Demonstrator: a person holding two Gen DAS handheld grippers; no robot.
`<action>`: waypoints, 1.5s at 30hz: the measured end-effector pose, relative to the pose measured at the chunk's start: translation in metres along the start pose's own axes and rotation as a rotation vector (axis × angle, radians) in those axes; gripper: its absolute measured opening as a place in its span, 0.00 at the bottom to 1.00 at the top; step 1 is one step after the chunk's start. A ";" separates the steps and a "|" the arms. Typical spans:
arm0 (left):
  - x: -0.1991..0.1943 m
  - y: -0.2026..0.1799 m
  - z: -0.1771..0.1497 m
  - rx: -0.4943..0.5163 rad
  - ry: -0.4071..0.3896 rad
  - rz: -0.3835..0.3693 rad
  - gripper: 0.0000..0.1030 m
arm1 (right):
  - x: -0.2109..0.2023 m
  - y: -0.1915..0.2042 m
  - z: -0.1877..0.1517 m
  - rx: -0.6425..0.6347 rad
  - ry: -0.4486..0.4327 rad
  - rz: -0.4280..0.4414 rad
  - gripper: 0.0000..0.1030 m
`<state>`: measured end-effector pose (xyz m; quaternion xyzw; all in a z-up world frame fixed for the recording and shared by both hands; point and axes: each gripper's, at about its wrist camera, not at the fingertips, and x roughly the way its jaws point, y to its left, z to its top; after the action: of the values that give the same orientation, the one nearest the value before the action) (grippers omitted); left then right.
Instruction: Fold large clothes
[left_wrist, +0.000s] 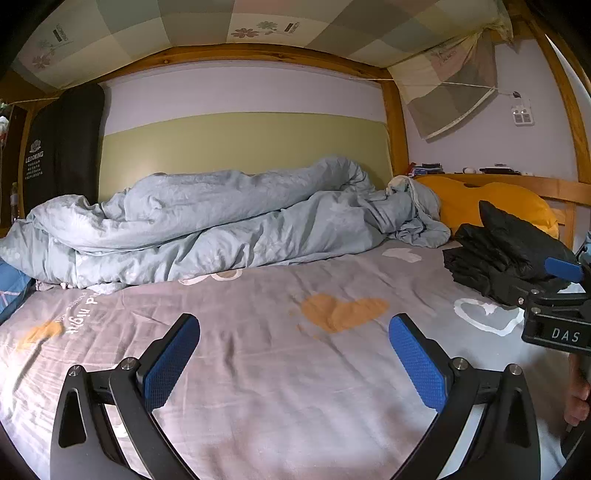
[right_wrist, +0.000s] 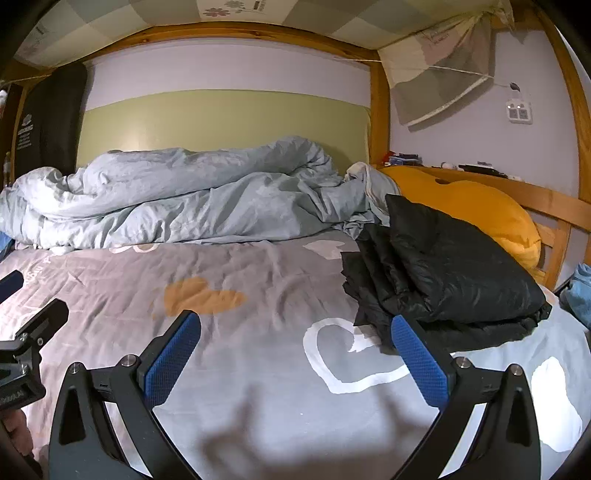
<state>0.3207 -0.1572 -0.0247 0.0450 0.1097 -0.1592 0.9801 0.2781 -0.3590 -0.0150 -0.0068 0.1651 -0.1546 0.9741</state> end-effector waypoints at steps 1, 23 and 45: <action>0.000 0.000 0.000 -0.005 0.002 0.002 1.00 | 0.000 0.000 0.000 0.004 0.001 -0.001 1.00; 0.000 0.005 -0.002 -0.025 0.010 0.005 1.00 | 0.000 -0.002 0.001 0.033 0.008 0.002 1.00; 0.002 0.009 -0.004 -0.044 0.029 0.002 1.00 | -0.003 0.002 0.000 0.029 0.006 0.000 1.00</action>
<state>0.3250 -0.1491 -0.0288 0.0260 0.1275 -0.1552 0.9793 0.2759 -0.3561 -0.0144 0.0076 0.1658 -0.1571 0.9735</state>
